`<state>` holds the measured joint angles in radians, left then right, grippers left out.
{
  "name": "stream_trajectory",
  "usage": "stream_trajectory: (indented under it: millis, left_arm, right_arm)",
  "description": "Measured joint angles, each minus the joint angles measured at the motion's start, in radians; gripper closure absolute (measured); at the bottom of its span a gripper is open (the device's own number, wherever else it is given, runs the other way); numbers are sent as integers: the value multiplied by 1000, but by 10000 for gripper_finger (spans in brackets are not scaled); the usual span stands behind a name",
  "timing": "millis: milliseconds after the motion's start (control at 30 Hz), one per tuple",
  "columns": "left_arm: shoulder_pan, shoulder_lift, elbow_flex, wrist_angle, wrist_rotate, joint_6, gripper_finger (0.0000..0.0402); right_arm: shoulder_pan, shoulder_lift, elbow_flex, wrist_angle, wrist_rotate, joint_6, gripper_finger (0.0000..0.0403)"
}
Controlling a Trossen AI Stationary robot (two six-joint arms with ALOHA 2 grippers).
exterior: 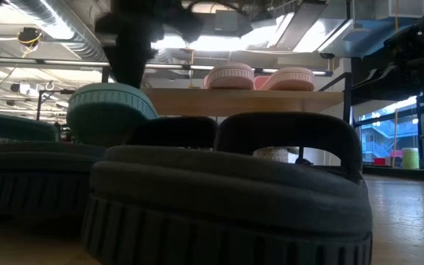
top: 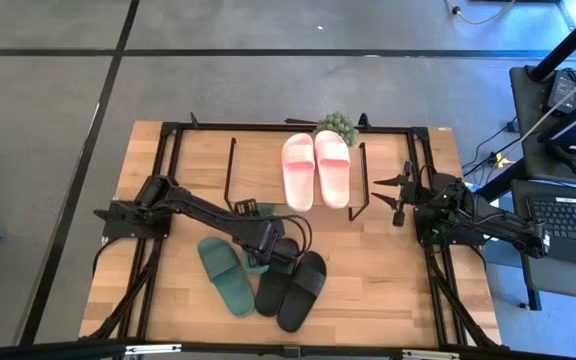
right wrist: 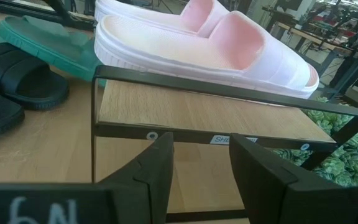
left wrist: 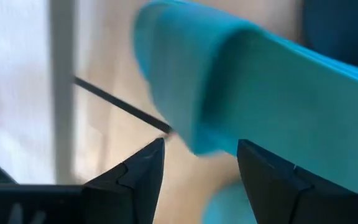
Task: Pick and place slides into the shelf
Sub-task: Put the left green slide under the shelf
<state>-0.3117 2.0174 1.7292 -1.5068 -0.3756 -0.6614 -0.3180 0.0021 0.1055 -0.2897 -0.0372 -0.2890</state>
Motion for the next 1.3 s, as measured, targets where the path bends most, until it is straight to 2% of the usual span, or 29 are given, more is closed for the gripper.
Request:
stream_trajectory:
  millis: [133, 333, 500, 600, 733, 1300]
  left_arm:
    - [-59, 0, 73, 24, 133, 12, 207]
    - [-166, 0, 102, 127, 253, -27, 207]
    - [-234, 0, 102, 198, 234, -119, 207]
    - [-250, 0, 84, 321, 222, -113, 207]
    - [-260, 0, 67, 394, 198, -92, 207]
    - [-251, 0, -52, 420, 201, -87, 207]
  right_arm:
    - [0, 0, 0, 0, 0, 0, 246]
    - [0, 0, 0, 0, 0, 0, 246]
    - [0, 0, 0, 0, 0, 0, 246]
    - [0, 0, 0, 0, 0, 0, 246]
    - [0, 0, 0, 0, 0, 0, 246]
    - [0, 0, 0, 0, 0, 0, 246]
